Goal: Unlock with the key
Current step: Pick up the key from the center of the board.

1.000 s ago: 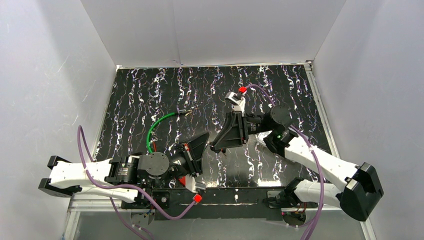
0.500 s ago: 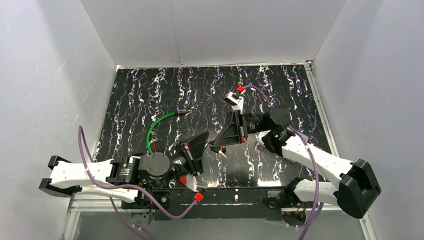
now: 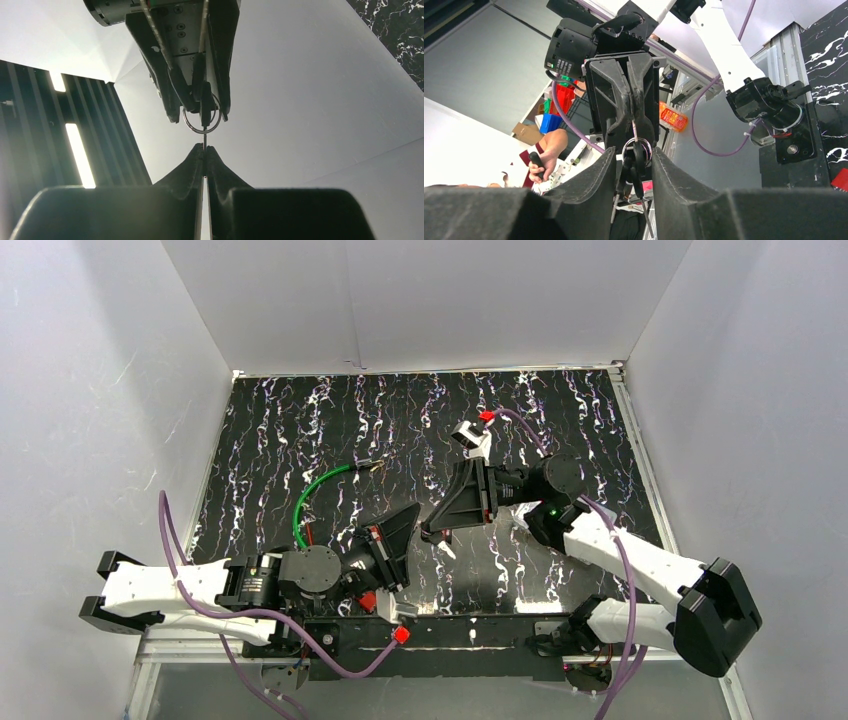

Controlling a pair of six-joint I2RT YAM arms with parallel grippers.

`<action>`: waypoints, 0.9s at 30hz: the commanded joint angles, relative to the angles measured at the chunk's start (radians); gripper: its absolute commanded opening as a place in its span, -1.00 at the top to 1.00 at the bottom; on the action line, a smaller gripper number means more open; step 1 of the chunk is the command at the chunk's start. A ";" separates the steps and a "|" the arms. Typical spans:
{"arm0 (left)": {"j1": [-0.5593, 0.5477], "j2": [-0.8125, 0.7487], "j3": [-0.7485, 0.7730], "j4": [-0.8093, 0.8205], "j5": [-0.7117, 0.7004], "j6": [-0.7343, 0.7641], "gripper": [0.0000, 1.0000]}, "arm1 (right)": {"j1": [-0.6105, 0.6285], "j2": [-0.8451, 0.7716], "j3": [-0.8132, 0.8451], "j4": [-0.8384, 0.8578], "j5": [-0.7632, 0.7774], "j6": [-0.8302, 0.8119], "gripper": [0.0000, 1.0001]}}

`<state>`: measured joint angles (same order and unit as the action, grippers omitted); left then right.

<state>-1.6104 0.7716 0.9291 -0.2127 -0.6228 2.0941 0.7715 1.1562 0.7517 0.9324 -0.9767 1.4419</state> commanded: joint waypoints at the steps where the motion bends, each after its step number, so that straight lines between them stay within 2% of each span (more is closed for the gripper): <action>1: -0.003 0.002 0.001 -0.012 -0.005 0.304 1.00 | -0.008 0.002 0.045 0.110 0.013 0.020 0.20; 6: -0.002 -0.006 0.003 -0.020 0.005 0.306 1.00 | -0.020 0.007 0.108 -0.023 0.017 -0.061 0.24; 12: -0.003 -0.007 0.005 -0.021 -0.001 0.304 1.00 | -0.020 0.043 0.140 -0.014 -0.006 -0.044 0.52; 15: -0.002 -0.008 0.003 -0.018 -0.003 0.297 1.00 | -0.020 0.069 0.145 0.036 -0.026 -0.006 0.57; 17: -0.003 -0.007 0.004 -0.021 -0.007 0.293 1.00 | -0.020 0.081 0.143 0.059 -0.046 0.014 0.57; 22: -0.003 -0.012 0.004 -0.024 -0.005 0.290 1.00 | -0.020 0.044 0.096 -0.028 -0.047 -0.063 0.35; 27: -0.003 -0.014 0.003 -0.029 -0.009 0.288 1.00 | -0.020 0.024 0.097 -0.083 -0.068 -0.097 0.32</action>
<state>-1.6104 0.7731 0.9291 -0.2404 -0.6224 2.0940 0.7536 1.2166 0.8528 0.8612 -1.0133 1.3868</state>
